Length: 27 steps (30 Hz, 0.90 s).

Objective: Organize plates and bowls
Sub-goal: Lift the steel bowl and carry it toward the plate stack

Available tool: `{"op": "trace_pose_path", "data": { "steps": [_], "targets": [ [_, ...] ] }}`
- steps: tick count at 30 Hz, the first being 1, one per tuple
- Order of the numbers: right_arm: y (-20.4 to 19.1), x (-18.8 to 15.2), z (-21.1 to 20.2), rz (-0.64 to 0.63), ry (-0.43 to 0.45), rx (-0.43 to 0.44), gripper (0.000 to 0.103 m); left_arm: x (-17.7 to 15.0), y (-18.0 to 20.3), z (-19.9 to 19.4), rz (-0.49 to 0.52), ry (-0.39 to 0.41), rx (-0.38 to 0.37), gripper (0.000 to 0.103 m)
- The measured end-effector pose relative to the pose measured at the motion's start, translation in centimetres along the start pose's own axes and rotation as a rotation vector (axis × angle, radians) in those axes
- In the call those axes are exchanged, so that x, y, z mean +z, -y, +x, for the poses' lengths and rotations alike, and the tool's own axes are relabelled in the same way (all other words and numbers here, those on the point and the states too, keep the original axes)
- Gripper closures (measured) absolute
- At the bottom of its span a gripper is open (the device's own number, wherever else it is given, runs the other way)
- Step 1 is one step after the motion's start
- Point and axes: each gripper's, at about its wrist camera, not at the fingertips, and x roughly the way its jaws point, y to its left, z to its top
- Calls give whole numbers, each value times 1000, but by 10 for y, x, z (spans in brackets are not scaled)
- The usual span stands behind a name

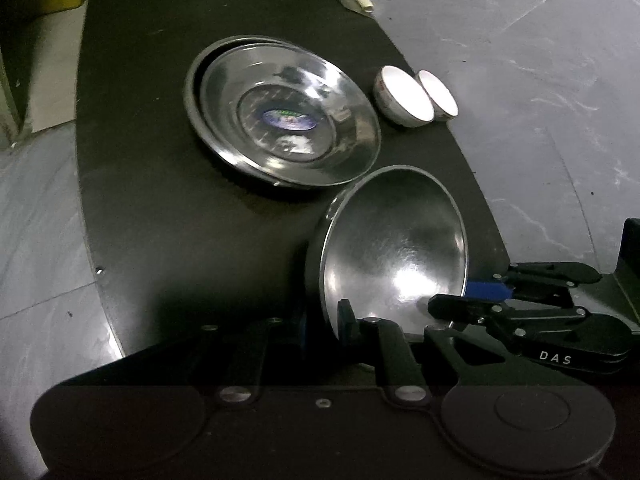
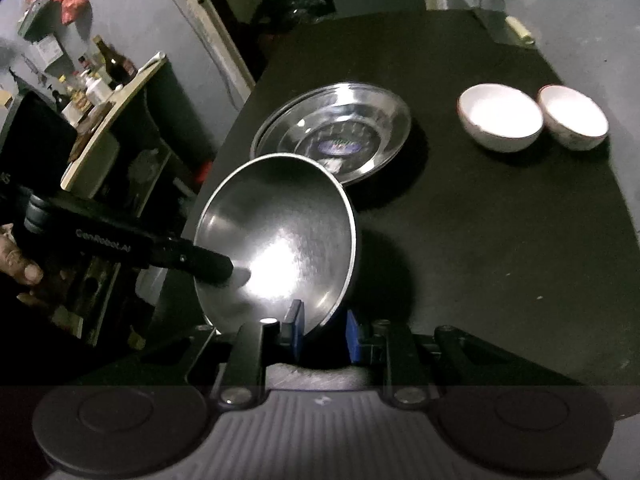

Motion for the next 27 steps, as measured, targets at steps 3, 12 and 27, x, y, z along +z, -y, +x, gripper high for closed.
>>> {"op": "trace_pose_path", "data": {
  "steps": [3, 12, 27],
  "targets": [
    [0, 5, 6, -11, -22, 14, 78, -2, -1, 0, -5, -16, 24, 88],
    [0, 8, 22, -7, -69, 60, 78, -3, -5, 1, -31, -37, 91, 88],
    [5, 21, 26, -2, -52, 81, 77, 1, -13, -8, -88, 14, 102, 87]
  ]
}}
